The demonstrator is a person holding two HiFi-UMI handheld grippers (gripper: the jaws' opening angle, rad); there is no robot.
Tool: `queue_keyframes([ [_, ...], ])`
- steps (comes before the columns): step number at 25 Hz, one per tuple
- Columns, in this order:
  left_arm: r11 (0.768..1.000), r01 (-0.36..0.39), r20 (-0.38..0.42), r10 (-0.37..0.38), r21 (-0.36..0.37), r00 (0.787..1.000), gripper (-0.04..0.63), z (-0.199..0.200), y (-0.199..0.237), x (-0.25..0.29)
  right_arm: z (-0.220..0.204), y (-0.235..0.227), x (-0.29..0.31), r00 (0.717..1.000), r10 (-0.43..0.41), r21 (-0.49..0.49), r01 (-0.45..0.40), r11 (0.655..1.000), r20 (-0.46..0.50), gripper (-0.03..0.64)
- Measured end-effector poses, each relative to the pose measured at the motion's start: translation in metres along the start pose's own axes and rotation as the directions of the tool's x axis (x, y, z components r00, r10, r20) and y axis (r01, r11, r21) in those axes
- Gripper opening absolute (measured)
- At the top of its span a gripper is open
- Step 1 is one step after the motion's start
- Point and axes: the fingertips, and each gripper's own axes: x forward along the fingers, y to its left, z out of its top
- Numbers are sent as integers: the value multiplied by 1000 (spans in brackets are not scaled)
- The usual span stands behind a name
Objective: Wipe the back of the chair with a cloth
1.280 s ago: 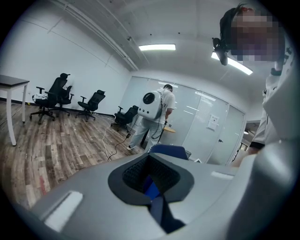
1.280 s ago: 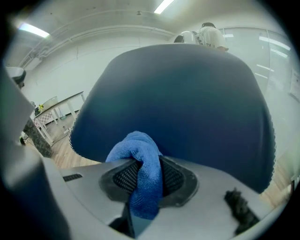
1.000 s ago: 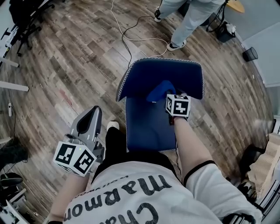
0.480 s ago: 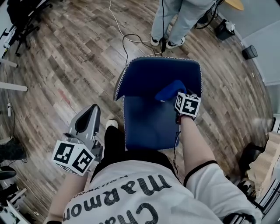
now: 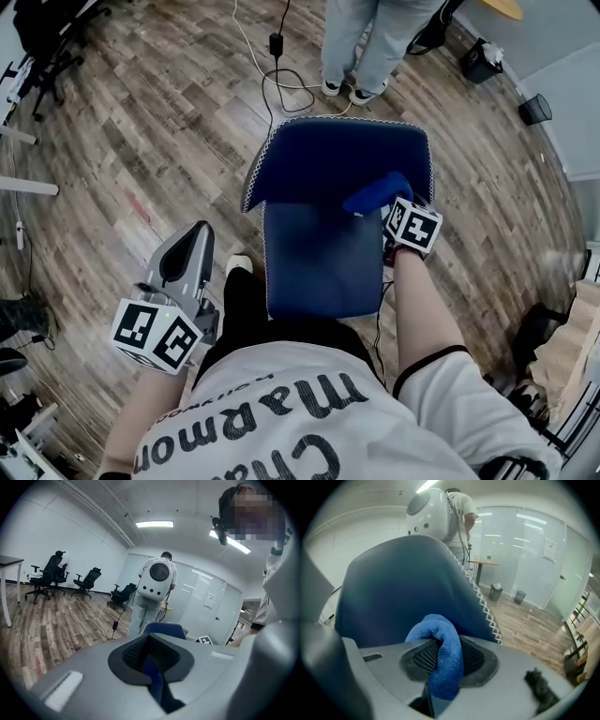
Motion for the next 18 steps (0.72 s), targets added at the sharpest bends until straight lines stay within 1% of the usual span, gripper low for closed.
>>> queue_keyframes([
  [6, 1000, 9, 0, -9, -4, 1000, 9, 0, -2, 1, -6, -34, -11, 997, -74, 111, 73, 991, 7, 114],
  [10, 1000, 10, 6, -10, -10, 1000, 9, -1, 0, 0, -8, -45, -18, 994, -106, 127, 104, 986, 9, 114],
  [13, 1000, 9, 13, -8, -14, 1000, 9, -1, 0, -4, -10, -44, -27, 991, -131, 149, 126, 981, 21, 114],
  [15, 1000, 5, 15, -4, -22, 1000, 9, -2, 2, -6, -14, -27, -29, 994, -103, 165, 96, 981, 35, 114],
  [18, 999, 7, 14, -6, -38, 1000, 9, -8, 5, -8, -28, 27, -25, 999, 19, 146, -22, 989, 26, 114],
])
